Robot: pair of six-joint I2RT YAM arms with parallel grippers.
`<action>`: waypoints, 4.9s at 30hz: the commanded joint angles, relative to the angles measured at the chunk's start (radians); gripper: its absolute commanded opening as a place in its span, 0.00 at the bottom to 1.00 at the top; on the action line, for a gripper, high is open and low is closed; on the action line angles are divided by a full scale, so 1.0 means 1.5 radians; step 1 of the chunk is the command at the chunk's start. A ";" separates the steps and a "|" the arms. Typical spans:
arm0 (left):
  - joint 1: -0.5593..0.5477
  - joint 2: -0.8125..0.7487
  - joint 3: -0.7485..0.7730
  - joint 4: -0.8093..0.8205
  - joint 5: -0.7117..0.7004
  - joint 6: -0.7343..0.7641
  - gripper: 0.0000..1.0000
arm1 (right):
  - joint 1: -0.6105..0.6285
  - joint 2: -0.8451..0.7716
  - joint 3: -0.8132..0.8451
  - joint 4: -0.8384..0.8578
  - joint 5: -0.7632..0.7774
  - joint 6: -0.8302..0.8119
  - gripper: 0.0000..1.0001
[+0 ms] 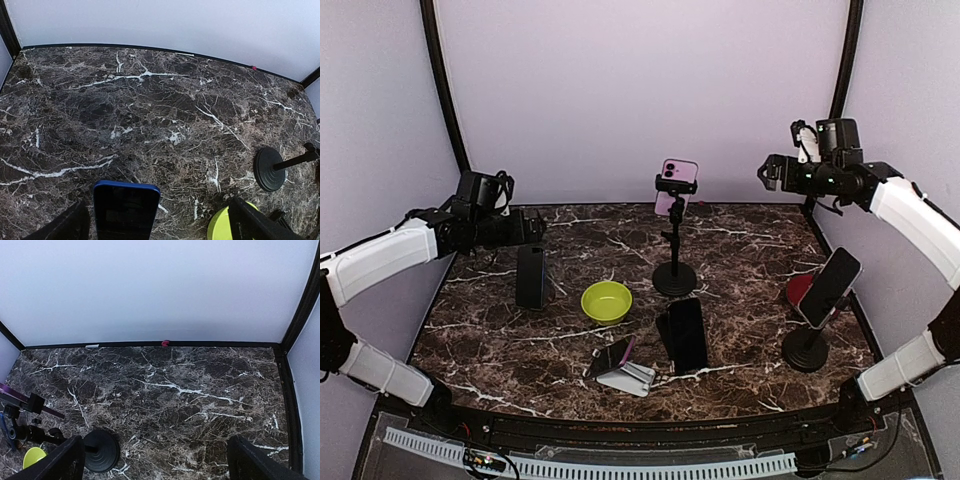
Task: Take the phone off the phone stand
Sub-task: Remove the phone from the phone stand, then place the phone at the center of the board.
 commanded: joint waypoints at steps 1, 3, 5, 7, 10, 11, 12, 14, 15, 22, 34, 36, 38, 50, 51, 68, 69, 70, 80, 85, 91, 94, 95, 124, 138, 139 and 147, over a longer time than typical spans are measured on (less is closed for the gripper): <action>-0.004 -0.009 0.031 -0.032 -0.007 0.011 0.99 | 0.006 -0.035 -0.001 0.030 0.025 0.014 0.99; -0.004 0.000 0.060 -0.082 0.006 0.049 0.99 | 0.006 -0.036 0.010 0.016 0.014 0.016 0.99; -0.004 -0.020 0.049 -0.080 0.018 0.073 0.99 | 0.006 -0.043 0.011 0.009 -0.015 0.011 0.99; -0.004 -0.057 0.019 -0.058 0.031 0.100 0.99 | 0.007 -0.055 0.011 0.002 -0.047 0.005 0.99; -0.005 -0.095 0.007 -0.076 0.023 0.105 0.99 | 0.007 -0.082 -0.002 0.006 -0.103 -0.011 0.99; -0.004 -0.099 0.009 -0.092 0.019 0.103 0.99 | 0.007 -0.091 -0.008 0.009 -0.116 -0.013 0.99; -0.005 -0.098 0.012 -0.108 0.014 0.102 0.99 | 0.007 -0.099 -0.013 0.013 -0.127 -0.015 0.99; -0.004 -0.095 0.013 -0.136 0.010 0.098 0.99 | 0.007 -0.111 -0.020 0.016 -0.128 -0.015 0.99; -0.005 -0.097 0.008 -0.141 0.007 0.097 0.99 | 0.007 -0.115 -0.022 0.016 -0.130 -0.016 0.99; -0.004 -0.109 -0.076 -0.099 0.012 0.083 0.99 | 0.007 -0.127 -0.036 0.016 -0.140 -0.028 0.99; -0.004 -0.031 -0.138 0.000 0.004 0.073 0.99 | 0.007 -0.125 -0.049 0.027 -0.182 -0.041 0.99; -0.004 -0.019 -0.137 0.011 0.001 0.072 0.99 | 0.007 -0.125 -0.050 0.027 -0.184 -0.041 0.99; -0.005 -0.003 -0.136 0.027 0.010 0.074 0.99 | 0.007 -0.125 -0.051 0.029 -0.190 -0.042 0.99; -0.004 0.070 -0.138 0.092 0.004 0.050 0.99 | 0.007 -0.137 -0.068 0.035 -0.198 -0.039 0.99; -0.005 0.075 -0.138 0.095 0.002 0.049 0.99 | 0.007 -0.139 -0.070 0.036 -0.198 -0.039 0.99; -0.005 0.086 -0.127 0.105 -0.013 0.041 0.74 | 0.007 -0.131 -0.061 0.033 -0.207 -0.036 0.99; -0.005 0.082 -0.125 0.104 -0.013 0.041 0.71 | 0.007 -0.132 -0.061 0.032 -0.207 -0.037 0.99; -0.005 0.078 -0.123 0.101 -0.011 0.042 0.69 | 0.007 -0.133 -0.061 0.033 -0.207 -0.037 0.99; -0.006 0.028 -0.073 0.042 0.016 0.046 0.60 | 0.007 -0.144 -0.063 0.030 -0.209 -0.040 0.99; -0.007 0.010 -0.018 -0.022 0.011 0.049 0.57 | 0.007 -0.148 -0.062 0.030 -0.208 -0.040 0.99; -0.007 0.007 0.081 -0.133 -0.028 0.078 0.55 | 0.007 -0.151 -0.062 0.030 -0.213 -0.040 0.99; -0.004 0.011 0.123 -0.186 -0.055 0.097 0.55 | 0.006 -0.154 -0.062 0.029 -0.211 -0.040 0.99; 0.001 0.012 0.133 -0.202 -0.055 0.100 0.55 | 0.006 -0.155 -0.062 0.028 -0.212 -0.040 0.99; 0.202 0.120 0.005 -0.162 0.023 0.131 0.54 | 0.007 -0.167 -0.077 0.034 -0.222 -0.032 0.99; 0.203 0.277 0.120 -0.192 -0.004 0.163 0.54 | 0.007 -0.165 -0.084 0.036 -0.217 -0.033 0.99; 0.204 0.287 0.129 -0.192 -0.001 0.165 0.54 | 0.007 -0.165 -0.084 0.036 -0.215 -0.034 0.99; 0.209 0.343 0.138 -0.186 -0.014 0.164 0.56 | 0.007 -0.160 -0.074 0.034 -0.218 -0.037 0.99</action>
